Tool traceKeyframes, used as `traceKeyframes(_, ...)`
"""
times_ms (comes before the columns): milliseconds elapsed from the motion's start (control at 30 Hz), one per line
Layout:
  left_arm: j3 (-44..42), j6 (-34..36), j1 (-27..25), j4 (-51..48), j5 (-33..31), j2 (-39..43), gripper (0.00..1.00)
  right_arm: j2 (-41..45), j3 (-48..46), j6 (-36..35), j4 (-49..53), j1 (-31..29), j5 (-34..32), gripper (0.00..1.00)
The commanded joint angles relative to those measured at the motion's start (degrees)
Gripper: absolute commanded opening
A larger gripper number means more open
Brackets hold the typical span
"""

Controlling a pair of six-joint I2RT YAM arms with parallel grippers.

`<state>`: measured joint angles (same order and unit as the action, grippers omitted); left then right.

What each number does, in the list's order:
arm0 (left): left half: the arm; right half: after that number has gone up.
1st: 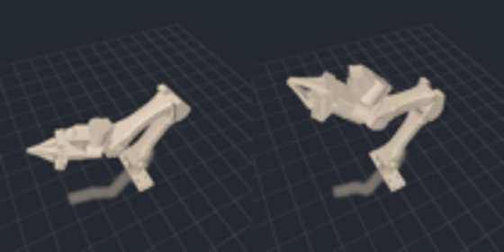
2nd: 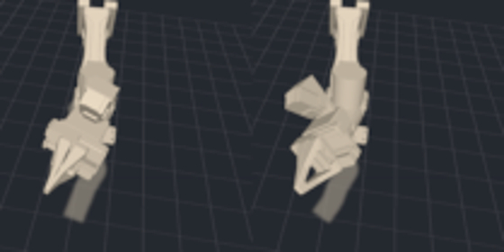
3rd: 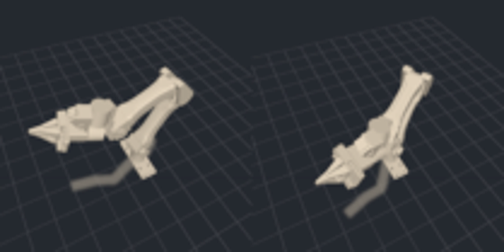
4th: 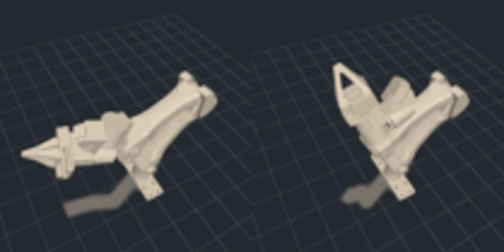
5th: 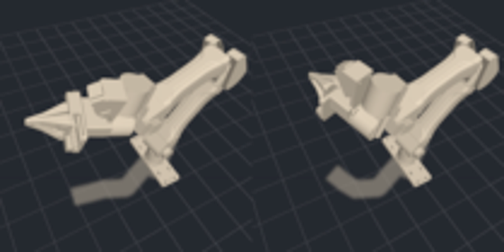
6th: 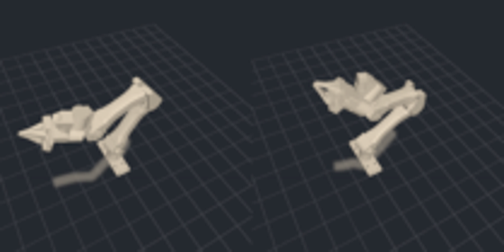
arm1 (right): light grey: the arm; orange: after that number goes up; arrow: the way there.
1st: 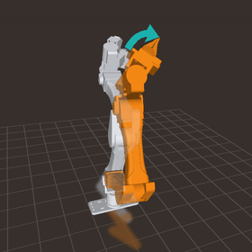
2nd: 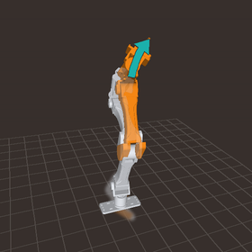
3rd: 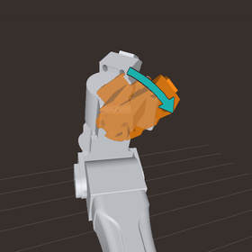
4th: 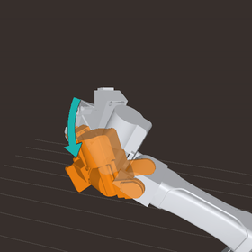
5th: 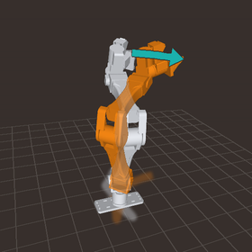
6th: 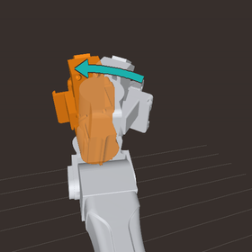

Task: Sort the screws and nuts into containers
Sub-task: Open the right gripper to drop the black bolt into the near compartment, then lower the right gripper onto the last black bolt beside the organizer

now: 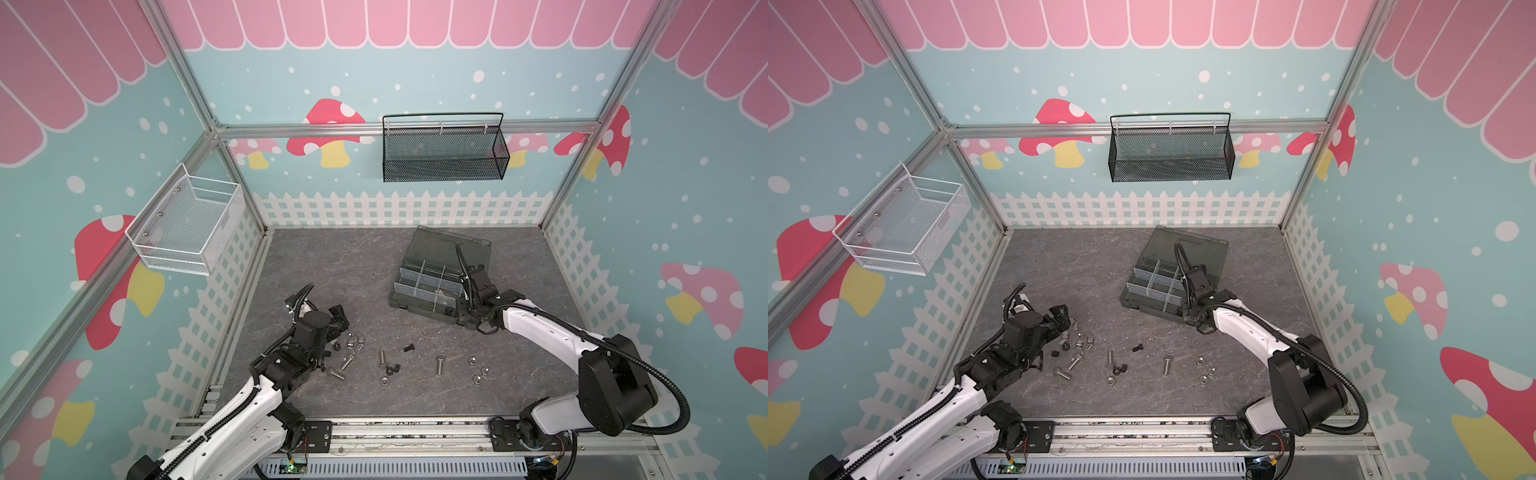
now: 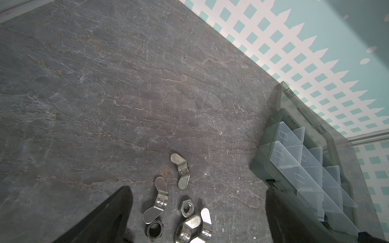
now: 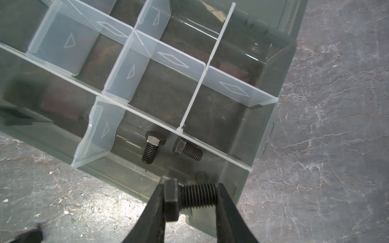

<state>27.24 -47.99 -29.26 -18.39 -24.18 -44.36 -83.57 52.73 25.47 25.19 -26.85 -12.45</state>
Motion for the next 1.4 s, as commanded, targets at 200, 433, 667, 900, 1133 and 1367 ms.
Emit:
traceKeyframes(200,-0.01,-0.88,0.36,0.04,0.17,0.15,0.99,-2.63,-1.77,-0.69,-2.55,0.75,1.41,0.26)
traceKeyframes(433,0.08,-0.97,0.43,0.09,0.10,0.15,0.99,-3.05,-1.77,-0.87,-2.39,0.76,2.05,0.44)
traceKeyframes(667,0.70,-0.70,0.43,0.11,0.19,-0.09,0.99,-1.37,-1.37,-1.53,-1.24,0.67,2.44,0.52)
traceKeyframes(900,0.97,-0.95,0.43,0.30,0.28,-0.64,0.99,3.85,-1.29,-1.85,0.91,-1.33,1.96,0.51)
traceKeyframes(1133,1.35,-0.97,0.43,0.61,0.27,-1.25,0.99,4.97,-0.37,0.78,5.02,-10.64,-1.52,0.51)
traceKeyframes(1367,1.31,-0.97,0.44,0.70,0.70,-1.44,0.99,3.15,-1.16,3.99,6.43,-18.49,1.80,0.51)
